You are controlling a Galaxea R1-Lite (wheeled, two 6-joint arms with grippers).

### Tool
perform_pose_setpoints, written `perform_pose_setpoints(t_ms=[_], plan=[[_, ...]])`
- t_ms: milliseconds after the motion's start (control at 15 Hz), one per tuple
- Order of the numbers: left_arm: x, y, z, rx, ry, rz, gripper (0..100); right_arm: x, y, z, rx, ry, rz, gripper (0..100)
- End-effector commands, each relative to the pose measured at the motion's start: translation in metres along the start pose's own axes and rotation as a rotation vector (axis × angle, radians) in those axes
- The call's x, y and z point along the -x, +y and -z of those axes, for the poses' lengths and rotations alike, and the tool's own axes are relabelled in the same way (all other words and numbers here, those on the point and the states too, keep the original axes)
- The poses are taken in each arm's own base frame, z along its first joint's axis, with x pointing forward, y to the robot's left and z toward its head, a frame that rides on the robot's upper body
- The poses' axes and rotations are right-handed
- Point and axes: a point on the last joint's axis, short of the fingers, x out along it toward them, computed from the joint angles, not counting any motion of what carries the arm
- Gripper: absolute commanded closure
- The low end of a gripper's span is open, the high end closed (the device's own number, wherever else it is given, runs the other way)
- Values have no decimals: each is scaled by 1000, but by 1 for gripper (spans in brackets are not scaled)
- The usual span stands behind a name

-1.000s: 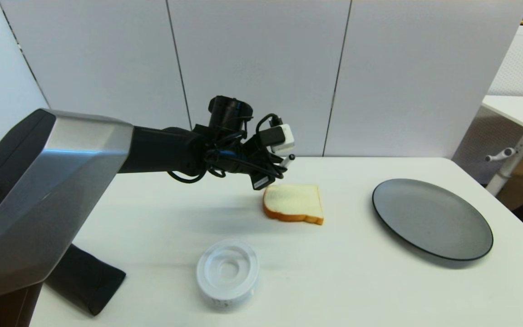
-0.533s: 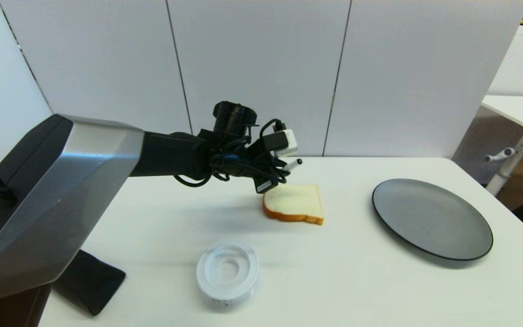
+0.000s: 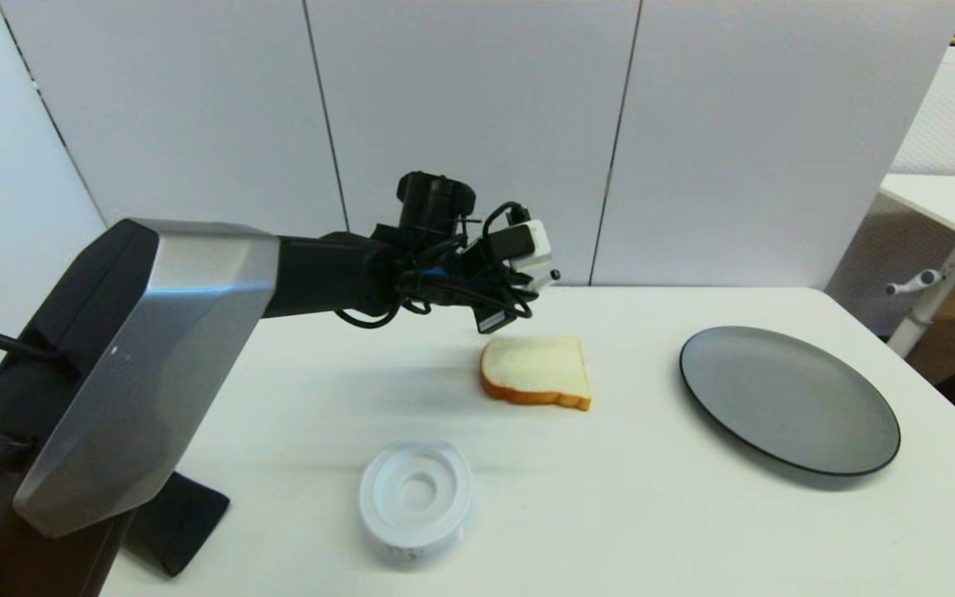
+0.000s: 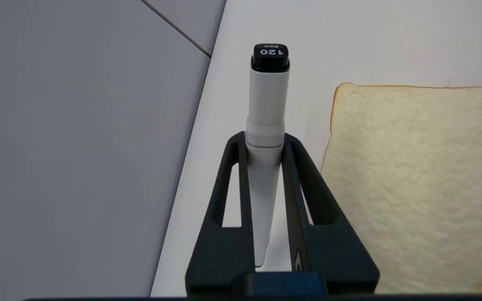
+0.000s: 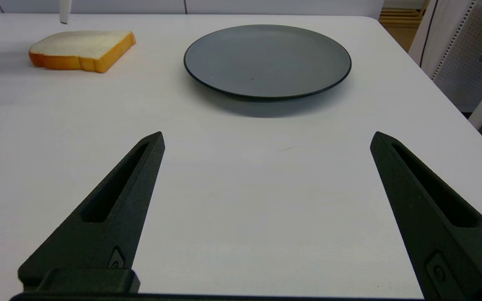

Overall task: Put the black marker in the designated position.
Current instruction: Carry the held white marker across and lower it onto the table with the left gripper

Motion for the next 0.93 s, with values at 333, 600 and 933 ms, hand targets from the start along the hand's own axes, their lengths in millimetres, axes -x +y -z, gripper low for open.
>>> perform_pose_setpoints(t_ms=[333,600,933], plan=[[-19,-7,16,-12,-11,37,100,0,0,0,0,1,-1,0],[-25,-8,21,-18,-23,25,100,0,0,0,0,1,-1,0],[-24,-6,22,-18,-27,13,100,0,0,0,0,1,-1,0]])
